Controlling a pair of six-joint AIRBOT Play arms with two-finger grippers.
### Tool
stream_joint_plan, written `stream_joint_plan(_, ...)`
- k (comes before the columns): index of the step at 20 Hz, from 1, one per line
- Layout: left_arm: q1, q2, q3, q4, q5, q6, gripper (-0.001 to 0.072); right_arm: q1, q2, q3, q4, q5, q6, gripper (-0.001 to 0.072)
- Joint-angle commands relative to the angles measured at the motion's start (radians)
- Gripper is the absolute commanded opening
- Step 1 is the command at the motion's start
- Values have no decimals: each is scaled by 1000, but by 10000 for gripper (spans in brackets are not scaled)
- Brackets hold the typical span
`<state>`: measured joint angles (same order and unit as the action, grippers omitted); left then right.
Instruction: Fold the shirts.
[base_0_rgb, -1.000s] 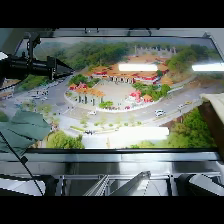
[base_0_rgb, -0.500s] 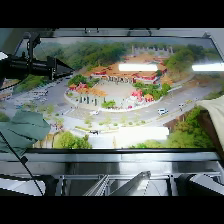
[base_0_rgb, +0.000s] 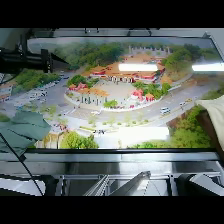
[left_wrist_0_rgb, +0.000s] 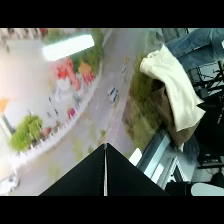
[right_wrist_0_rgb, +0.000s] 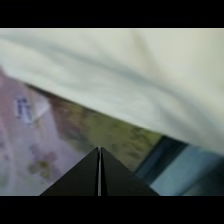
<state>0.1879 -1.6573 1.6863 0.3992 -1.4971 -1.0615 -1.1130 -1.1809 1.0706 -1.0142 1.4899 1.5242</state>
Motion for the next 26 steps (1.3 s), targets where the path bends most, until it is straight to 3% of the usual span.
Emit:
stream_joint_plan(1, 28, 0, 177, -7, -90, -76, 2, 74, 62, 5, 204, 33, -22, 47)
stream_joint_plan(5, 16, 29, 226, -6, -214, -111, 2, 113, 67, 3, -19, 85, 38, 22)
stream_joint_plan(8, -43, 148, 56, 26, -188, -102, 1, 188, 125, -12, 138, 57, -42, 21)
stream_joint_plan(11, -98, 307, -134, 226, -149, -103, 2, 365, 224, -22, 298, 17, -135, 22)
stream_joint_plan(14, -111, 515, -423, 286, -136, -103, 3, 597, 344, -105, 281, -21, -167, 22)
stream_joint_plan(20, -111, 950, -1094, 277, 56, -99, 23, 962, 561, -518, 282, -235, -190, 22)
stream_joint_plan(26, -110, 1166, -1350, 229, 93, -100, 23, 1015, 563, -642, 290, -298, -206, 22)
